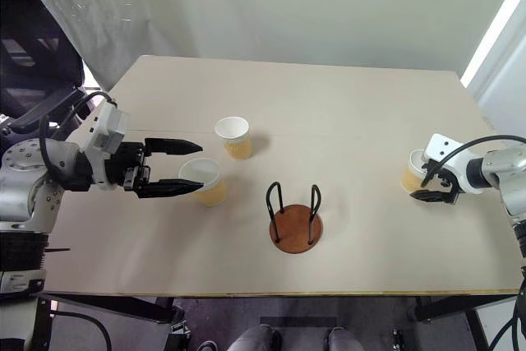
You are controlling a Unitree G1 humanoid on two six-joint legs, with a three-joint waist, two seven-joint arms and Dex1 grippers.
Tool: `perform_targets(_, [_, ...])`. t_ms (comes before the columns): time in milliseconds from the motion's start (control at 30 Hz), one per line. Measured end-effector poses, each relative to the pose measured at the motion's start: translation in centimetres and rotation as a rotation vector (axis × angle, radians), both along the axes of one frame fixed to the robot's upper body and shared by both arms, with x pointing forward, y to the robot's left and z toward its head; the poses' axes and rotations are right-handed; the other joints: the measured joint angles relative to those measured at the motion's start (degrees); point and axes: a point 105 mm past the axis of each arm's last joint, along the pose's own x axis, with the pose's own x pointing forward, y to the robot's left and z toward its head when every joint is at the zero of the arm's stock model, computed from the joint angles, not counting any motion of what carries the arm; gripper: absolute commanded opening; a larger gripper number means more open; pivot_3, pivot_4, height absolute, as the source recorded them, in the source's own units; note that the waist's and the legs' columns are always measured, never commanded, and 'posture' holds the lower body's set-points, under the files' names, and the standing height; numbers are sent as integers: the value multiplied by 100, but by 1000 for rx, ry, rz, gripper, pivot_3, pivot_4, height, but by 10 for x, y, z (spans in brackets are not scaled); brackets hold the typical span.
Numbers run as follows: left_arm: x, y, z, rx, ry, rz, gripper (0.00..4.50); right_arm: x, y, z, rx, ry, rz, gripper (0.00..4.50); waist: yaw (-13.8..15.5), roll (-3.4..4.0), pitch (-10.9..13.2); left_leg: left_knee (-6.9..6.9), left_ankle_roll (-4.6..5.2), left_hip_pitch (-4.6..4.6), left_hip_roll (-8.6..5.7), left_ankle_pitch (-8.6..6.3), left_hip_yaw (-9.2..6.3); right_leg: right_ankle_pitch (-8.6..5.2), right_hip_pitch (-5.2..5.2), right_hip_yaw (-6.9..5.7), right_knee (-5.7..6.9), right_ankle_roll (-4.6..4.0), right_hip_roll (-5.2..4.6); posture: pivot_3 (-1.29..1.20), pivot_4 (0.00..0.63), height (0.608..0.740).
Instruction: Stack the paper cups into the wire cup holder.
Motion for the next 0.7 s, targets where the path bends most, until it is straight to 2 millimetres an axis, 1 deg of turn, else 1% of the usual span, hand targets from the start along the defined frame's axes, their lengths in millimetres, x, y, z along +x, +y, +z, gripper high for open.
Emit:
perform_targets(167, [-2, 1, 1, 4, 1, 10, 4500, 5, 2, -11, -7, 21, 1, 4110, -2, 6, 4, -1, -12, 1, 0, 9, -1, 0, -10, 0, 21, -7, 0, 0, 150, 740])
perform_targets(267, [-5, 0, 1, 6, 1, 7, 4500, 14, 6, -8, -8, -1, 7, 3606, -17, 8, 5, -3, -14, 1, 1, 11, -1, 3, -15, 0, 24, -13, 0, 0, 150, 740])
perform_targets(367, [-6, 1, 2, 4, -1, 16, 4500, 17, 7, -10, -10, -3, 9, 2614, -24, 10, 6, -9, -18, 1, 1, 13, -1, 3, -17, 0, 24, -15, 0, 0, 150, 740])
perform_targets(600, [-6, 1, 3, -1, 0, 22, 4500, 18, 6, -10, -10, -2, 15, 25, -9, 11, 7, -11, -23, -1, 1, 12, -2, 2, -18, -1, 22, -17, 0, 0, 150, 740])
perform_targets(667, [-6, 1, 3, -2, 0, 19, 4500, 16, 7, -8, -11, 4, 24, 8, -10, 15, 9, -11, -25, -2, 1, 12, -2, 2, -18, -1, 22, -17, 0, 0, 150, 740])
perform_targets(700, [-6, 0, 3, -2, 0, 16, 4500, 15, 8, -5, -19, 0, 35, 8, -9, 23, 14, -12, -28, -2, 1, 12, -2, 2, -18, -1, 22, -17, 0, 0, 150, 740])
